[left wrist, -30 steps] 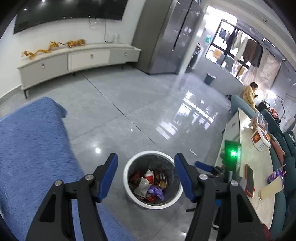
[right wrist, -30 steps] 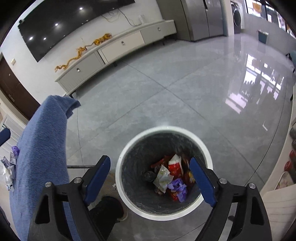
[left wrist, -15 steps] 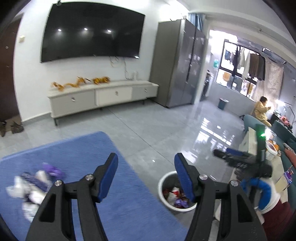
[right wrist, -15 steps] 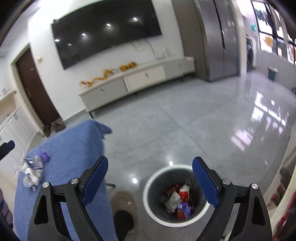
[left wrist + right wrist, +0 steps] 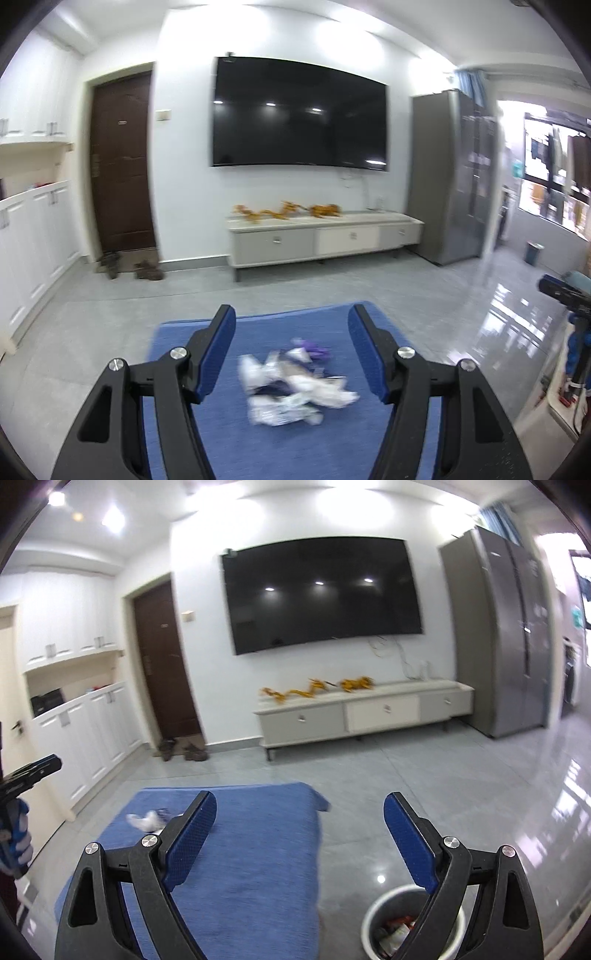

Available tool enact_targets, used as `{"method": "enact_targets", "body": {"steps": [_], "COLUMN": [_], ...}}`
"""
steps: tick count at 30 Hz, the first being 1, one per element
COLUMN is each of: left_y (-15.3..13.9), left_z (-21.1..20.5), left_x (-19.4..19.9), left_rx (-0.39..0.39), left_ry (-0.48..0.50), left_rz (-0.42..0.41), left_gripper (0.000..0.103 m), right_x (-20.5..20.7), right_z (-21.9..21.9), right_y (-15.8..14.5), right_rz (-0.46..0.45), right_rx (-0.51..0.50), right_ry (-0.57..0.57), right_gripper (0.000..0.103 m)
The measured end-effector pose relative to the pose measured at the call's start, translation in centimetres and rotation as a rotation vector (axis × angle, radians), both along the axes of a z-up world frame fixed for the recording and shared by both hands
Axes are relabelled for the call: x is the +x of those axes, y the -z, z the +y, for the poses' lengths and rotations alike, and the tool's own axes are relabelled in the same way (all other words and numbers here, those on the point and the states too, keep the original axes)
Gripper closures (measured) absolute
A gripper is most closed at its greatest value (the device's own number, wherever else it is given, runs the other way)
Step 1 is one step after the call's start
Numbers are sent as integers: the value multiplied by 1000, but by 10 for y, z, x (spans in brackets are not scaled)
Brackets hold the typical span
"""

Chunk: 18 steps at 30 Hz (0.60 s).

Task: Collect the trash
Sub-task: 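Move both open tools back toward the trash pile on the rug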

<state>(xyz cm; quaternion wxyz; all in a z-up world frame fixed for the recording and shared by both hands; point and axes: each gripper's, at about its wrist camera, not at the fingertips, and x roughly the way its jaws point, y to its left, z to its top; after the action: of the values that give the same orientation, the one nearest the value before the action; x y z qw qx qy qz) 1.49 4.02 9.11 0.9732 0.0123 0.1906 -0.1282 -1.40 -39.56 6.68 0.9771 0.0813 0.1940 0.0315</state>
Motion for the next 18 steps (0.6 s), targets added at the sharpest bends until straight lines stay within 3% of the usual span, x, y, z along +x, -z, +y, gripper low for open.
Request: {"method": "enact_targets", "body": {"steps": [5,8,13,18], "left_y": [12,27,59,99], "left_z": [46,59,56,37], "left_x": [-2,1,17,53], "left_rx": [-19,-16,-9,-24], "left_ry": [-93,-105,-70,-37], "left_rz": [9,35,112,218], "left_gripper": [41,41,41,41], "right_x": [5,12,26,54], "right_z": [35,54,85,117], "right_y": [-7,-8,-1,21], "right_rz": [-14,-10,23,87], "right_rx": [-22,-36,-58,-82], "right_ry": [-88,-135,-208,-296], "right_gripper": [13,21,36,42]}}
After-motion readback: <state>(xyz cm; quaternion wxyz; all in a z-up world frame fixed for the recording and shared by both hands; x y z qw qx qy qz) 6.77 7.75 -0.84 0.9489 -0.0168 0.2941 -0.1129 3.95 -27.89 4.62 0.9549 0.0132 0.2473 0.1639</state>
